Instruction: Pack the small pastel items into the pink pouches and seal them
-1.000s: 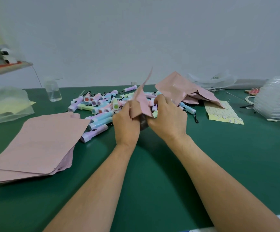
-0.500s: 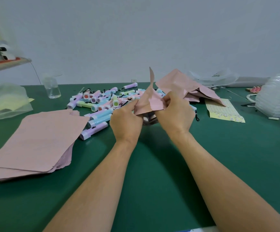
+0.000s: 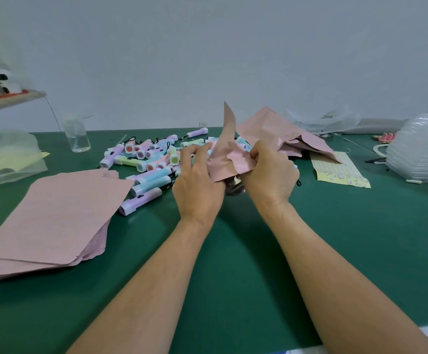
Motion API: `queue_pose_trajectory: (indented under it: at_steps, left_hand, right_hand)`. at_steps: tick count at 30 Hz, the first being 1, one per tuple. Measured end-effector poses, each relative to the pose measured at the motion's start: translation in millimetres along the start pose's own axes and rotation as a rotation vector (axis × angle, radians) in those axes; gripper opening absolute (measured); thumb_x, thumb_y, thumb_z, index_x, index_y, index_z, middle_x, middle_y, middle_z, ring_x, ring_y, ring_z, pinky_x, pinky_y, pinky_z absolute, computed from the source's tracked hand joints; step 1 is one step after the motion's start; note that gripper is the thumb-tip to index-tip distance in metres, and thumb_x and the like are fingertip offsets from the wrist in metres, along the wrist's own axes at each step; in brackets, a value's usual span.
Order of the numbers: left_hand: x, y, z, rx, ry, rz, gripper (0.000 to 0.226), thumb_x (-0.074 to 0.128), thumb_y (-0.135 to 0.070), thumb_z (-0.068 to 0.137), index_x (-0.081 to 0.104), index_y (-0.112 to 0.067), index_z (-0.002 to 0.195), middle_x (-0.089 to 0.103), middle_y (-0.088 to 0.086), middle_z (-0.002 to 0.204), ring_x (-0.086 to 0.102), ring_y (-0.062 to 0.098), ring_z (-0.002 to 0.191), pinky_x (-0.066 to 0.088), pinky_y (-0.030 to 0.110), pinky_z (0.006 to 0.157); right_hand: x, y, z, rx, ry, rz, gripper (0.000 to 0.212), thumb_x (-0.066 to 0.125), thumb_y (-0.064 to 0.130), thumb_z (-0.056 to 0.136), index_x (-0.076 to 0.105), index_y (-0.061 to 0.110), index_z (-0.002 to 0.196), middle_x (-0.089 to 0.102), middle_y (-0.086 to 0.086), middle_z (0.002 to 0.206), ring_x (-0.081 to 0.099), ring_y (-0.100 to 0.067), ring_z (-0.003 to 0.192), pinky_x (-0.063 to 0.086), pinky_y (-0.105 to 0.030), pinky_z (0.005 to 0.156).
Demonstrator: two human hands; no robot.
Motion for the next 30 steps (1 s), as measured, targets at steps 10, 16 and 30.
queue_pose_trajectory:
  at_steps: [10,16,30]
  left_hand:
    - [31.6,10.2,-3.6,-0.436,0.399,-0.986,0.150,0.066,-0.104,0.042,0.032,-0.019,0.162,0.048,-0.003,0.157,0.046,0.011,0.145,0.038,0.044,0.123]
    - [41.0,26.8,-5.7,-0.642,0.546,-1.303,0.099,0.071,-0.082,0.073,0.070,-0.006,0.135,0.067,0.023,0.137,0.064,0.036,0.130,0.048,0.051,0.115]
    - [33.9,40.8,-6.1,-0.754,0.354,-1.288,0.045,0.069,-0.057,0.078,0.071,-0.016,0.097,0.073,0.005,0.091,0.073,0.024,0.088,0.057,0.035,0.081]
  right_hand:
    - [-8.9,0.7,-0.3,-0.320,0.014,0.108,0.011,0.071,0.005,0.076,0.062,0.010,0.079,0.062,-0.007,0.063,0.046,-0.034,0.056,0.020,-0.031,0.049]
    - [-14.4,46.1,-17.4,-0.712,-0.004,0.159,0.013,0.070,0.000,0.067,0.060,0.009,0.066,0.056,-0.002,0.054,0.042,-0.025,0.048,0.028,-0.027,0.042]
    - [-15.3,61.3,-27.6,-0.605,-0.055,0.225,0.023,0.067,-0.009,0.055,0.063,0.010,0.068,0.053,0.000,0.052,0.044,-0.026,0.045,0.031,-0.028,0.041]
Point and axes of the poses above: each hand's wrist, its own z-axis towards the middle knuckle, its own x-axis out of the palm, y = z × x, the point moved 8 cm from there along z, towards the middle knuckle
